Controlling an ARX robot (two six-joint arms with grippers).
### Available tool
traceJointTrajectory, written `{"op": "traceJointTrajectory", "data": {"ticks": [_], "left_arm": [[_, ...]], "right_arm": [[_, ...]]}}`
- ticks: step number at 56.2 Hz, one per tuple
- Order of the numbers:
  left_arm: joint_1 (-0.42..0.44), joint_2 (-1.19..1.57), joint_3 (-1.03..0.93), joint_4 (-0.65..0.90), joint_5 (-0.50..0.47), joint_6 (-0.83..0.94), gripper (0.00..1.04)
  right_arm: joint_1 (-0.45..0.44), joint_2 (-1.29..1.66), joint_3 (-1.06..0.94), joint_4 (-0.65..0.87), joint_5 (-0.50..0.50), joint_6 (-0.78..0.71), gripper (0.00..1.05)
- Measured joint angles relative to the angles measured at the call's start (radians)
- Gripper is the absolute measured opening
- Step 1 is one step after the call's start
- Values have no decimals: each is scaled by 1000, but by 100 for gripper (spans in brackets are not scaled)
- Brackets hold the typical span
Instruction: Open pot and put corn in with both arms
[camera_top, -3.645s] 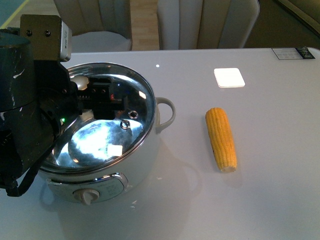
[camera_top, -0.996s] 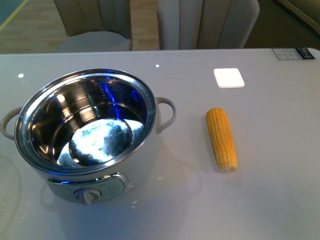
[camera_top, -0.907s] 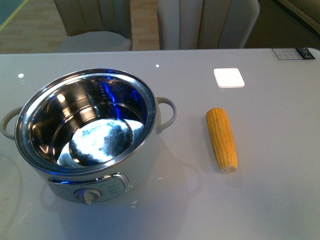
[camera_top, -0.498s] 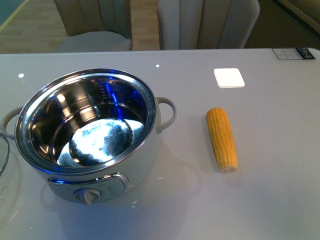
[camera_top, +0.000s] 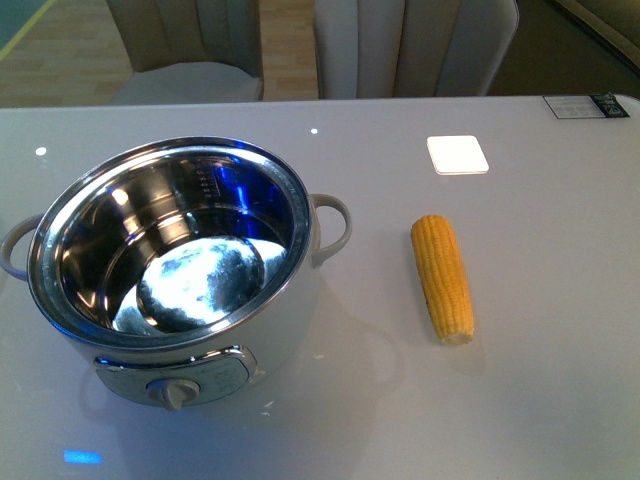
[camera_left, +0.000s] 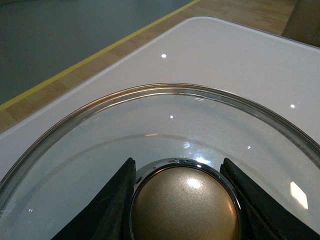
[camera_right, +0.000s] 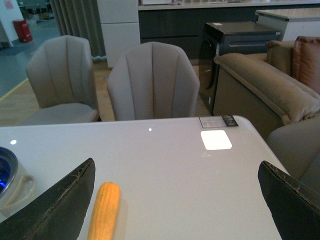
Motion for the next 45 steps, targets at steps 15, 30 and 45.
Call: {"op": "traceJointTrajectory", "data": {"ticks": [15, 30, 45], "left_arm": [[4, 53, -10, 27, -5, 25, 43], [4, 62, -6, 38, -5, 25, 43], [2, 57, -7, 37, -6, 19, 76]], "right_arm": [[0, 0, 0, 0, 0, 0, 96], [0, 0, 0, 0, 0, 0, 96], [0, 0, 0, 0, 0, 0, 96]]}}
